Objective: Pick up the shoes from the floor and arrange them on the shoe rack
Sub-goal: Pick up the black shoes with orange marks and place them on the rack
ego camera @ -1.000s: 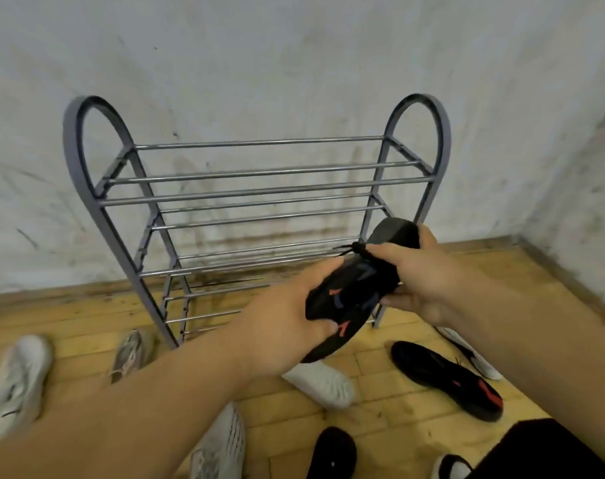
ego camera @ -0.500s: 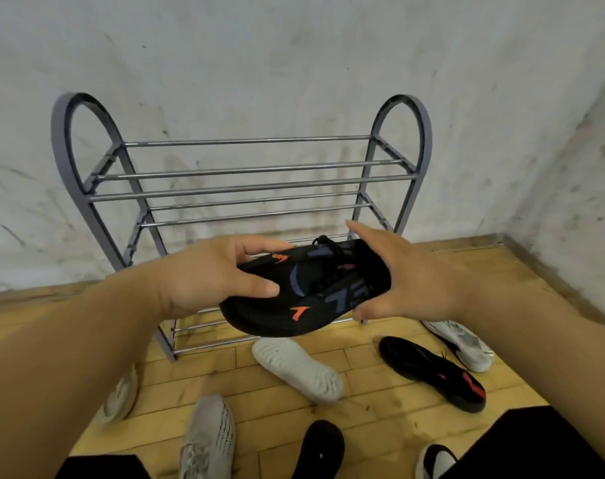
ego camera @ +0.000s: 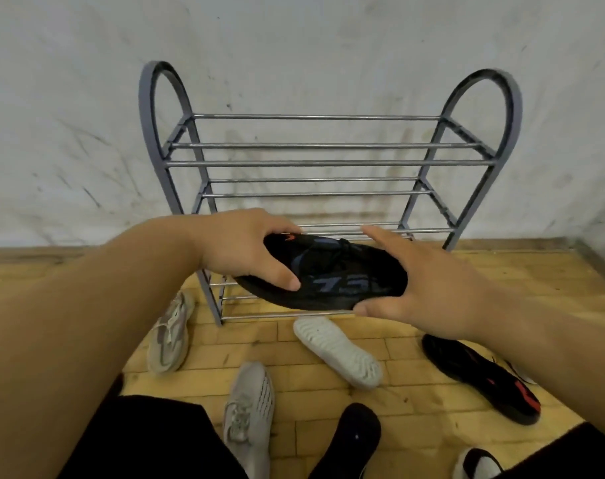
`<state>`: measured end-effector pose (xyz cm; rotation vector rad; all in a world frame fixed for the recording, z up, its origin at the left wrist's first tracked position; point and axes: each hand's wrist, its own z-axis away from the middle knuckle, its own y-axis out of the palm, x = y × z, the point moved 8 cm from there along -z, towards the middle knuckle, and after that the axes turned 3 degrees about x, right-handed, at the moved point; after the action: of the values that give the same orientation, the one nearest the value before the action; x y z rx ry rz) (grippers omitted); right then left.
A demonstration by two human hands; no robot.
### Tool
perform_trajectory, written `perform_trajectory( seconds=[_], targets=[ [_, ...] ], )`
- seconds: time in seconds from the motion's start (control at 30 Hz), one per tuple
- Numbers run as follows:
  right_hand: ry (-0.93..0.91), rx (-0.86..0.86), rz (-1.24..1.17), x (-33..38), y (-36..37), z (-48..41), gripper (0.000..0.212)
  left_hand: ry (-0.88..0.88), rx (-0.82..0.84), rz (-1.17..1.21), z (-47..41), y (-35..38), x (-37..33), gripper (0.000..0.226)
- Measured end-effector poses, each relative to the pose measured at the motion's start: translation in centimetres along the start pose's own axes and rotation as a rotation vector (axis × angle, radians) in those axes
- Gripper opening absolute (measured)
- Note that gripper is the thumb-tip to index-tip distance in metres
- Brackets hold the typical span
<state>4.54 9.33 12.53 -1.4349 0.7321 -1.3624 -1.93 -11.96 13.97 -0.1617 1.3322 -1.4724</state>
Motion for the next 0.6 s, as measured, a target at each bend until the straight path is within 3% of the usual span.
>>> perform_trajectory(
  seconds=[0.1,0.17,0.27,0.33,0.47,0.53,0.6],
  targets=[
    [0.027,-0.002,-0.099,2.0,0.3,-0.8,0.112,0.02,0.039,-0.031,1.6,-0.3,0.5,0.089],
    [0.01,0.025,-0.11,4.3,0.6,-1.5,0.108,-0.008,-0.048,-0.072,3.8,-0.8,2.0,0.091],
    [-0.076,0.066,-0.053,9.7,1.2,-3.8,0.108,-0.053,-0.236,0.052,8.6,-1.2,5.9,0.081],
    [-0.168,0.109,0.007,14.7,2.2,-6.1,0.11,-0.128,-0.345,0.179,12.6,-0.9,9.8,0.078],
    [-0.379,0.215,0.203,26.3,6.9,-9.4,0.108,-0.328,-0.562,0.355,22.4,2.0,18.3,0.096],
    [-0.484,0.314,0.338,31.8,10.7,-9.4,0.095,-0.45,-0.601,0.482,27.3,5.4,22.3,0.11],
    [-0.554,0.448,0.454,36.1,14.9,-8.4,0.085,-0.555,-0.6,0.566,31.2,9.8,25.5,0.107]
  ],
)
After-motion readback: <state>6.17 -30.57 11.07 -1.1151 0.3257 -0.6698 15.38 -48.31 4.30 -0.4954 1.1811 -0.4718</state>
